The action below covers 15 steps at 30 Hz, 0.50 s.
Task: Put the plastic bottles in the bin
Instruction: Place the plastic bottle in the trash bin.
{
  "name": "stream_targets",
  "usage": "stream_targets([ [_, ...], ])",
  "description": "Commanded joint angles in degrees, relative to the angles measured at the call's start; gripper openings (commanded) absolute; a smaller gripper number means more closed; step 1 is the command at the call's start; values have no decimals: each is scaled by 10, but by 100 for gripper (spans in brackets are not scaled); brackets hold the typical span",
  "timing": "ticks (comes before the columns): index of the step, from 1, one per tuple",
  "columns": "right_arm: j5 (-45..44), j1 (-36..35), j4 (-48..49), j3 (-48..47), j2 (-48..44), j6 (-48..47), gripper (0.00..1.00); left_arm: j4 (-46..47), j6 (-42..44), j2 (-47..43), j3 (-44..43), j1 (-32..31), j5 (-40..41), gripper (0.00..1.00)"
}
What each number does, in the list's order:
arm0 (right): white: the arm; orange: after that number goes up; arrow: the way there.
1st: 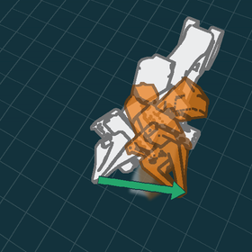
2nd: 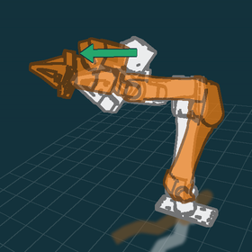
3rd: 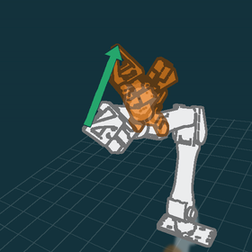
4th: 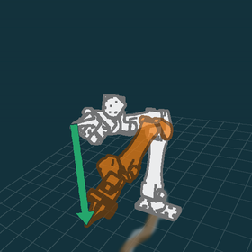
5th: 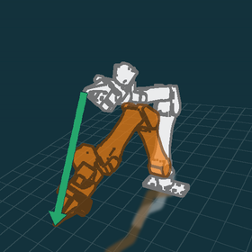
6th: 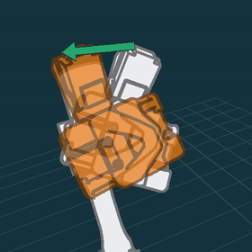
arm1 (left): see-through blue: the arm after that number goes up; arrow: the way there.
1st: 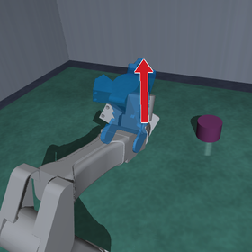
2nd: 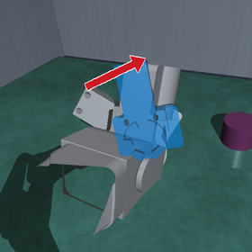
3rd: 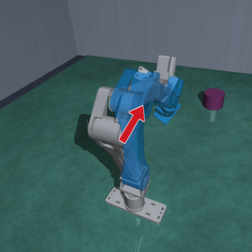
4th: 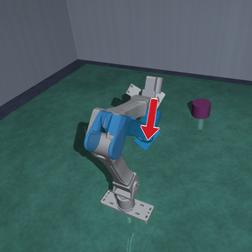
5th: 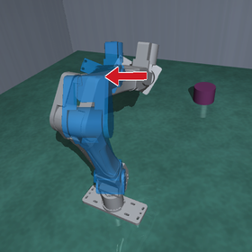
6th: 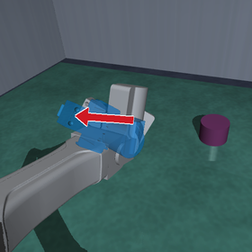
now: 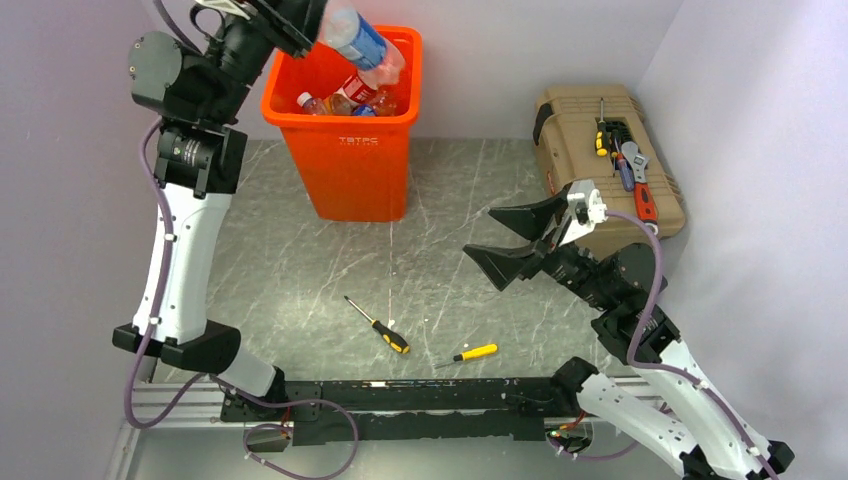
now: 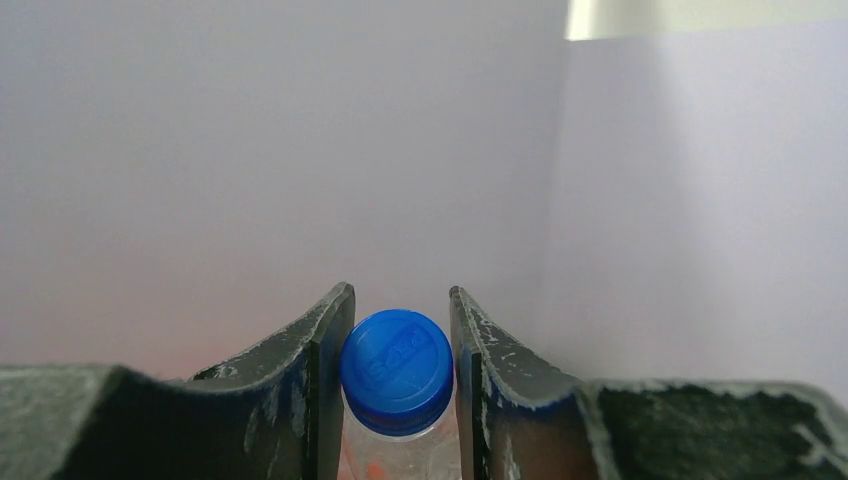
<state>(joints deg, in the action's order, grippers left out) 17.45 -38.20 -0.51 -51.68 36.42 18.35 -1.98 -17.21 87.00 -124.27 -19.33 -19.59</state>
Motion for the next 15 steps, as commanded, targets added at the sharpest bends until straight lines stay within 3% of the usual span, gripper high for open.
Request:
stream_targets([
  [1, -24, -2, -33, -9, -12, -3, 100, 4, 71, 48, -15, 23, 85, 0],
  [6, -58, -2, -14, 30, -54, 13, 100, 95, 112, 95, 21, 50, 97, 0],
  [9, -73, -2, -26, 42, -68, 18, 100, 77, 123, 136, 2, 51, 97, 0],
  [10, -77, -2, -31, 47, -72, 17, 100, 53, 120, 150, -11, 51, 97, 16],
  [12, -93, -2, -35, 53, -76, 16, 100, 9, 119, 163, -30, 51, 91, 63],
  [13, -101, -2, -36, 54, -77, 16, 100, -1, 117, 160, -28, 51, 92, 92],
  [15, -108, -2, -40, 52, -73, 13, 100, -11, 108, 145, -27, 51, 99, 99],
])
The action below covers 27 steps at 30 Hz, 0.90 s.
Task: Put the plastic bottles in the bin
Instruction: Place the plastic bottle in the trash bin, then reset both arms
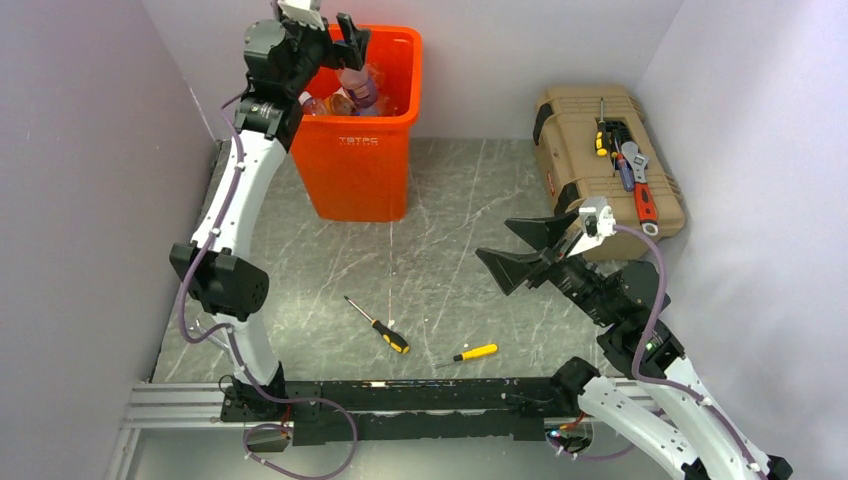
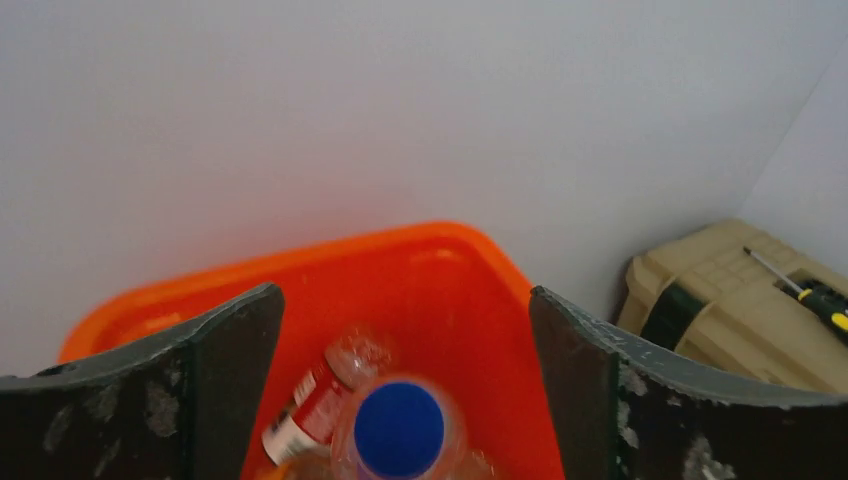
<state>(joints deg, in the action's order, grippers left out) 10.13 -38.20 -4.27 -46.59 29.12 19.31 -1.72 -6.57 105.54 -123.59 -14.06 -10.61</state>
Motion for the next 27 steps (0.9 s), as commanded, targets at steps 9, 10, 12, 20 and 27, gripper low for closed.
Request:
stream_targets([
  [9, -130, -2, -7, 16, -11, 18, 100, -217, -7, -200, -28, -2, 116, 100],
  [10, -150, -2, -7, 24, -18, 24, 100, -227, -5, -253, 26, -2, 140, 100],
  [12, -193, -2, -16, 34, -26, 35, 100, -268, 4, -322, 87, -2, 193, 100],
  [20, -359, -1, -126, 14, 14, 81, 100, -525, -108, -484, 246, -2, 302, 100],
  [27, -349, -1, -144, 26, 56, 107, 100, -530, -210, -566, 437, -2, 230, 99],
])
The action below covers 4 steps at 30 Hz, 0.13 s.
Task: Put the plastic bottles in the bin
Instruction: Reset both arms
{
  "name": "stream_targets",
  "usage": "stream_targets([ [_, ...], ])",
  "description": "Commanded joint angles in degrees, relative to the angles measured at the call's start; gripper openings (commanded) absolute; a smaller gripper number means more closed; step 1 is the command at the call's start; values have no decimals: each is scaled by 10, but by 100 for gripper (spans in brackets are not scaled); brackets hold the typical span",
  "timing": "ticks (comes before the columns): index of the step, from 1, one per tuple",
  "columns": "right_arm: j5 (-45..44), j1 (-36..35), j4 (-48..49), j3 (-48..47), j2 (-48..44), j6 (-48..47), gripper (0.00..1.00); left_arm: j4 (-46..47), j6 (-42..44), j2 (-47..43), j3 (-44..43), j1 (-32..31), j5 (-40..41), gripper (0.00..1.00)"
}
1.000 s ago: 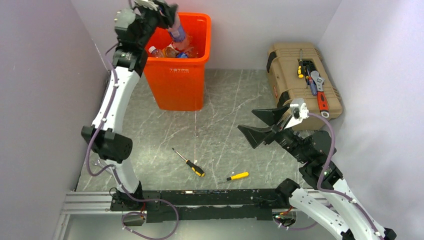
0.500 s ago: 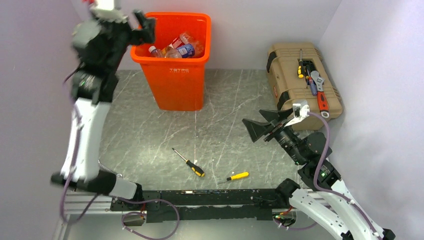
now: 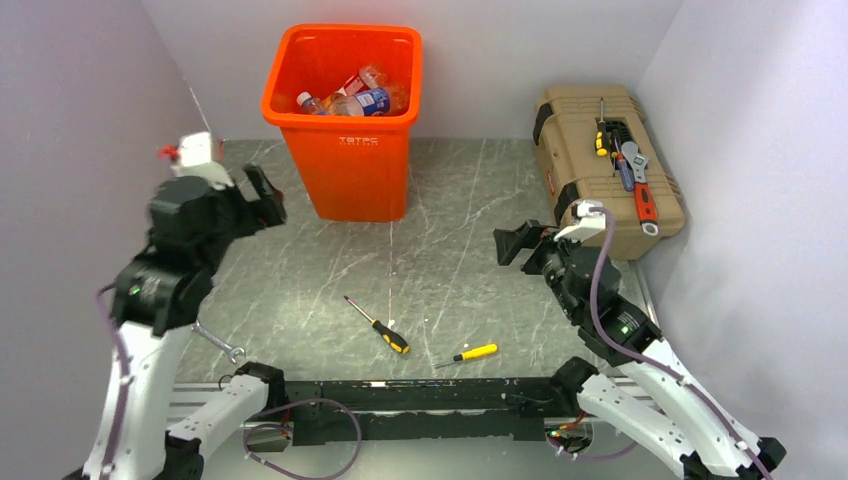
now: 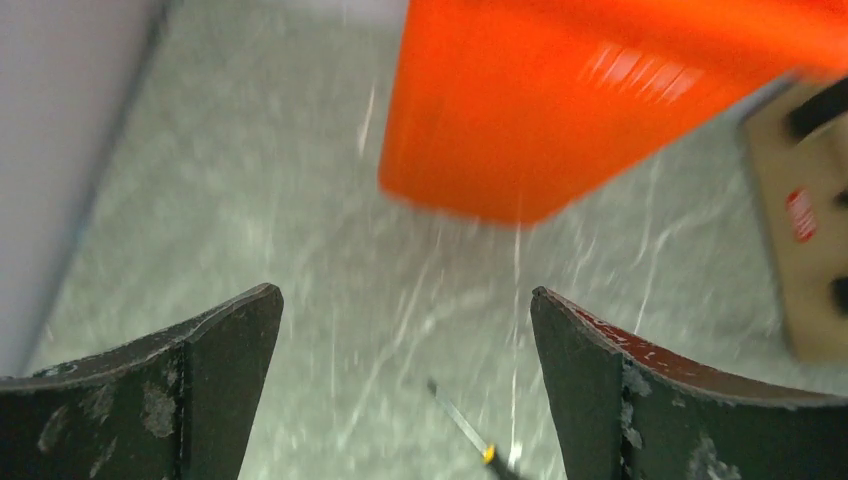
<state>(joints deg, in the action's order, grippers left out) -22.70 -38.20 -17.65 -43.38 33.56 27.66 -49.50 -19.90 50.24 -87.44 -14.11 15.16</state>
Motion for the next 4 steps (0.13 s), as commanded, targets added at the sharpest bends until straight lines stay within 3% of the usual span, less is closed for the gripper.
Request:
stream_targets([
  [1, -19, -1, -11, -5, 14, 26, 100, -46, -84, -21, 90, -1, -29, 99],
  [4, -11, -1, -3, 0, 16, 25, 100, -44, -108, -23, 105, -1, -24, 99],
])
